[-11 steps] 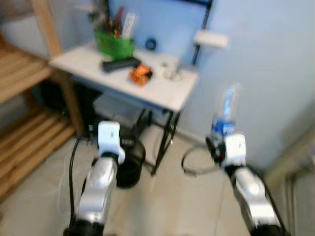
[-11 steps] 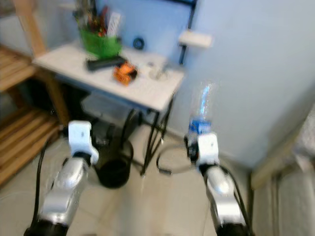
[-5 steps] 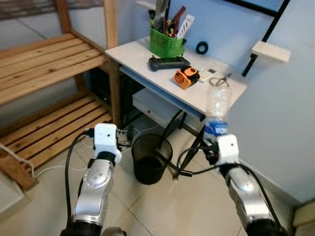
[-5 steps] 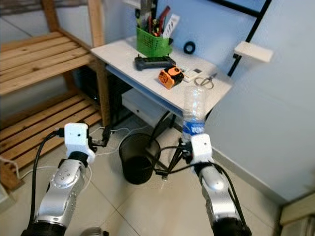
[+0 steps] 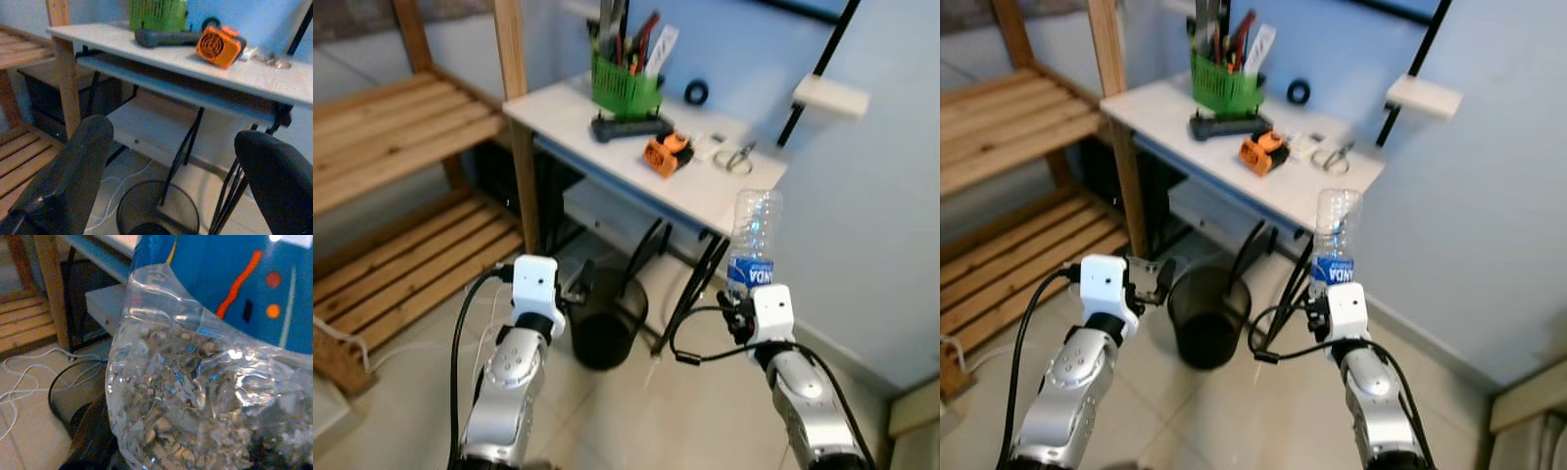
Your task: Clean up the room
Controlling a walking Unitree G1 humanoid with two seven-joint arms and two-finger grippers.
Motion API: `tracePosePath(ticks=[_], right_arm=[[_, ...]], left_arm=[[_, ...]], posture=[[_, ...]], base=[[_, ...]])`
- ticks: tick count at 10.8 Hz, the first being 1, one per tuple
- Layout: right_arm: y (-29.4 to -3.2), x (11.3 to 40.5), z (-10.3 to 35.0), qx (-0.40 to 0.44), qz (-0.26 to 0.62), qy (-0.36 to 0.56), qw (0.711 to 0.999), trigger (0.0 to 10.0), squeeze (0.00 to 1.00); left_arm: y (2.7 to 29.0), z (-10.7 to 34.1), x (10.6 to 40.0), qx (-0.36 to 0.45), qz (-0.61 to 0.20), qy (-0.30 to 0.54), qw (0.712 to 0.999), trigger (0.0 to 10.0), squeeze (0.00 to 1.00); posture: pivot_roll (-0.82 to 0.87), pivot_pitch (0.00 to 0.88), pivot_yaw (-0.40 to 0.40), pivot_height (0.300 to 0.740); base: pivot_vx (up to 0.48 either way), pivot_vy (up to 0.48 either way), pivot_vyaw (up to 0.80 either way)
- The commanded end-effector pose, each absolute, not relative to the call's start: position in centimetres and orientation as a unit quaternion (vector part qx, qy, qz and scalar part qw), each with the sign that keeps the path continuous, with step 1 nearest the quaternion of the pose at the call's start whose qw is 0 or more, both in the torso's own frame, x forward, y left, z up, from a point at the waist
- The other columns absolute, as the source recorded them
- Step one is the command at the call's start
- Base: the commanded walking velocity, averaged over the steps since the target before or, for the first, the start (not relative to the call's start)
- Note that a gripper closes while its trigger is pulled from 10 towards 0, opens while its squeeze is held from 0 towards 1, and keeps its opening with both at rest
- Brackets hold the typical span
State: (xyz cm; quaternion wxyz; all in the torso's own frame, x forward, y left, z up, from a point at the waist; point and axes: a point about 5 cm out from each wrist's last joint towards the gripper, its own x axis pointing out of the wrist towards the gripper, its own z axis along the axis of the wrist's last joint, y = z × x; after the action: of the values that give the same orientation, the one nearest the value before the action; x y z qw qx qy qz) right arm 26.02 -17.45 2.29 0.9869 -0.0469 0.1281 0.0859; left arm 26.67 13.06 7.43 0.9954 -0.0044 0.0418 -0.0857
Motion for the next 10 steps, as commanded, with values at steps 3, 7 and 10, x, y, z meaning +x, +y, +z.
tracePosePath(ticks=[3, 7, 10], right_arm=[[-18.2, 26.2, 3.0, -0.050, 0.074, 0.109, 0.990, 10.0, 0.00], [-18.3, 25.5, 3.1, -0.034, 0.089, 0.099, 0.991, 10.0, 0.00], [-19.5, 21.9, 3.6, -0.056, 0.182, 0.094, 0.977, 10.0, 0.00]], left_arm=[[12.2, 8.0, 26.7, -0.010, -0.109, 0.034, 0.993, 10.0, 0.00], [12.0, 8.8, 26.7, 0.006, -0.118, 0.006, 0.993, 10.0, 0.00], [10.8, 9.6, 27.9, 0.025, -0.150, -0.003, 0.988, 10.0, 0.00]], posture=[[0.03, 0.000, -0.090, 0.740], [0.03, 0.004, -0.094, 0.740], [0.02, 0.013, -0.115, 0.740]], base=[[0.480, 0.000, 0.00], [0.360, 0.000, 0.00], [0.000, 0.000, 0.00]])
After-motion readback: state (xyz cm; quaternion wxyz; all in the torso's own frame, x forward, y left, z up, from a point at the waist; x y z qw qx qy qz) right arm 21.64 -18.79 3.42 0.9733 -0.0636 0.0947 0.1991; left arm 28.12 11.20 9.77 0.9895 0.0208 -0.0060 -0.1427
